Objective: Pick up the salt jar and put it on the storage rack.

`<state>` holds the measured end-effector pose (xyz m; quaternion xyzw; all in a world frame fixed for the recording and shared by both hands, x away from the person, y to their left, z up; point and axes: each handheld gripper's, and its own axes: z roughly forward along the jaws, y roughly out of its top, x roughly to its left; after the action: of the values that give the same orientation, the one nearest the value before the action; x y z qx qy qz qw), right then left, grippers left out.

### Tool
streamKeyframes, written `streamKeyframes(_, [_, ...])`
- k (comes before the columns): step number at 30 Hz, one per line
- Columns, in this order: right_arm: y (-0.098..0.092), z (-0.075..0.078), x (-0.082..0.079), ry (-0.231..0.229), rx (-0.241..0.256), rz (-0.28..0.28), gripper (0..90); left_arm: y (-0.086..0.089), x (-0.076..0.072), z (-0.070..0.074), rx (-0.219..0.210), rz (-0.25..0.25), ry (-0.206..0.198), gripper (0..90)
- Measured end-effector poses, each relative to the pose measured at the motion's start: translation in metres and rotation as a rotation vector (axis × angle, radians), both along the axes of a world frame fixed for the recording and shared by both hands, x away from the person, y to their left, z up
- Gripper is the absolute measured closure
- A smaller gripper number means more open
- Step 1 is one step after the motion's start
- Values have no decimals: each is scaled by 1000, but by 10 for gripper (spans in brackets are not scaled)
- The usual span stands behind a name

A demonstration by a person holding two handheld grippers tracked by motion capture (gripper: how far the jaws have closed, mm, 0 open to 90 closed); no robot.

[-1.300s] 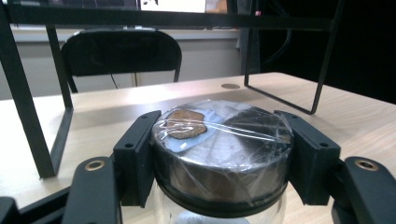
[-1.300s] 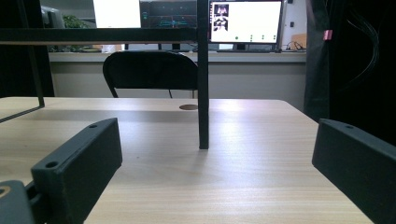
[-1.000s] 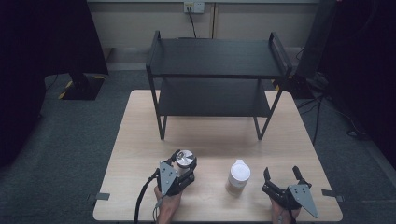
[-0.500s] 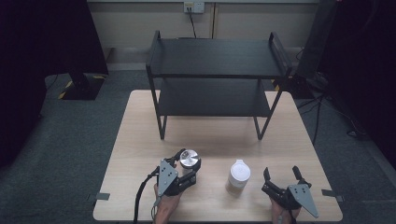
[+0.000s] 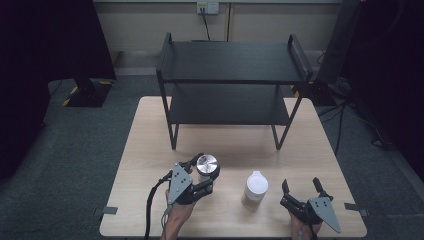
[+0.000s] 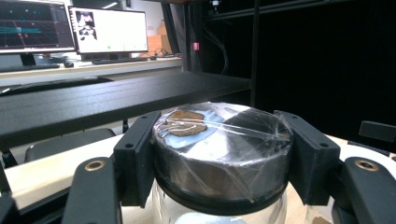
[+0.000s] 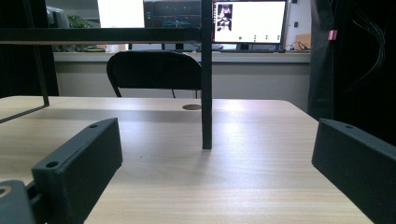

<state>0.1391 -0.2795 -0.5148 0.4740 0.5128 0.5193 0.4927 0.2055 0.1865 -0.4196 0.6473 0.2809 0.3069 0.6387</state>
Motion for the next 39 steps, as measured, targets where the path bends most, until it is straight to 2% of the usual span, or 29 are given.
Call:
streamKeyframes(4, [0,0,0,0,-1,1,2,11,7,6,-21,-34,-1,352])
streamKeyframes(7, [0,0,0,0,0,1,2,13,10,11,-11,-44,-3,352])
streamKeyframes(12, [0,0,0,0,0,2,2,17,21,22,7,-100,-9,352])
streamKeyframes(17, [0,0,0,0,0,1,2,22,33,36,-3,-154,-18,352])
streamKeyframes(20, [0,0,0,0,-1,1,2,22,40,44,4,-164,-24,352])
streamKeyframes(24, [0,0,0,0,0,-3,2,27,50,52,-14,-184,-27,351])
streamKeyframes(28, [1,0,0,0,0,-5,2,30,60,67,2,-203,-37,351])
streamKeyframes(31, [1,0,0,0,0,-5,2,34,68,76,-6,-237,-41,351])
streamKeyframes(33, [1,0,0,0,0,-5,2,32,73,87,14,-247,-50,352])
streamKeyframes(36, [1,0,0,0,0,-6,2,31,76,94,17,-263,-60,352])
streamKeyframes(39, [1,0,0,0,0,-5,2,31,82,104,1,-290,-64,352])
